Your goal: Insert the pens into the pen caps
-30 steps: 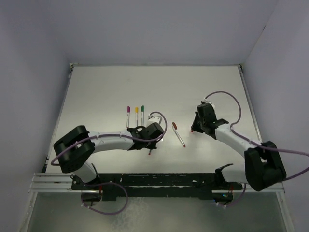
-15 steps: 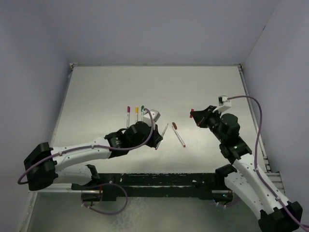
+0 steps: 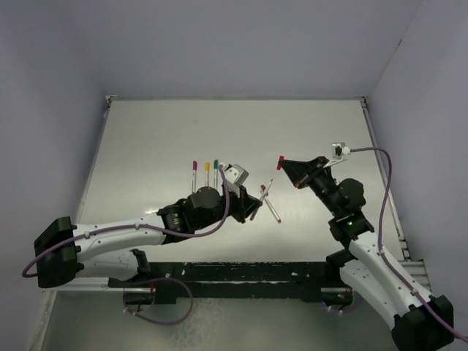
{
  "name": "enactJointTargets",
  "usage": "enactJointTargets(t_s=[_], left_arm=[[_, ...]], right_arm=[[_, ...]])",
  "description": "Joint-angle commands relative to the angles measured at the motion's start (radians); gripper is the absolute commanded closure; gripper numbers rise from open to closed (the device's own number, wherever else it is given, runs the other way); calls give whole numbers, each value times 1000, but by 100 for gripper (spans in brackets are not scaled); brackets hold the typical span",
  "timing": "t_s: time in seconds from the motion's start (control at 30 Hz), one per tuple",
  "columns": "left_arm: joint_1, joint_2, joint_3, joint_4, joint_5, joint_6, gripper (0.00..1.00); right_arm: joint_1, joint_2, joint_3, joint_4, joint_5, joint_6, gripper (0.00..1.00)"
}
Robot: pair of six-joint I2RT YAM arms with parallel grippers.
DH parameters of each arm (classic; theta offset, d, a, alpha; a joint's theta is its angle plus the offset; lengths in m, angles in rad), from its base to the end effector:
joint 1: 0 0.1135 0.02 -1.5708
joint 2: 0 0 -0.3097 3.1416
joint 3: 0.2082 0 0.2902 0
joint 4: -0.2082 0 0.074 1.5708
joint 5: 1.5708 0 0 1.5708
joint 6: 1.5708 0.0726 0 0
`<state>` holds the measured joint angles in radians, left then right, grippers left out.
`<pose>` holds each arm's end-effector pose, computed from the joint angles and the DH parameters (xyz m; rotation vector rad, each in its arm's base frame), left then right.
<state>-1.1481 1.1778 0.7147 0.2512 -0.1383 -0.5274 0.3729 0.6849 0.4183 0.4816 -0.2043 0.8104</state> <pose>0.1424 -0.2922 0.2957 0.4818 1.8521 -1.0584 0.1917 0.0908 0.3234 0.1337 1.4474 1.1215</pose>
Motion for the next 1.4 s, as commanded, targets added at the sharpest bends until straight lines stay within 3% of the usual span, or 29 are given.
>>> enactJointTargets(t_s=[0.0,0.5,1.37], left_arm=[[-6,-28,20,101,-49,62,100],[-6,-15,51,180,-98,101,100],[-5,1,72,174,-73,109,100]], right_arm=[[4,41,24,256,-71,90,100],[9,43,-7,335,-103,171,100],[49,50,-15,371,-57,176,100]])
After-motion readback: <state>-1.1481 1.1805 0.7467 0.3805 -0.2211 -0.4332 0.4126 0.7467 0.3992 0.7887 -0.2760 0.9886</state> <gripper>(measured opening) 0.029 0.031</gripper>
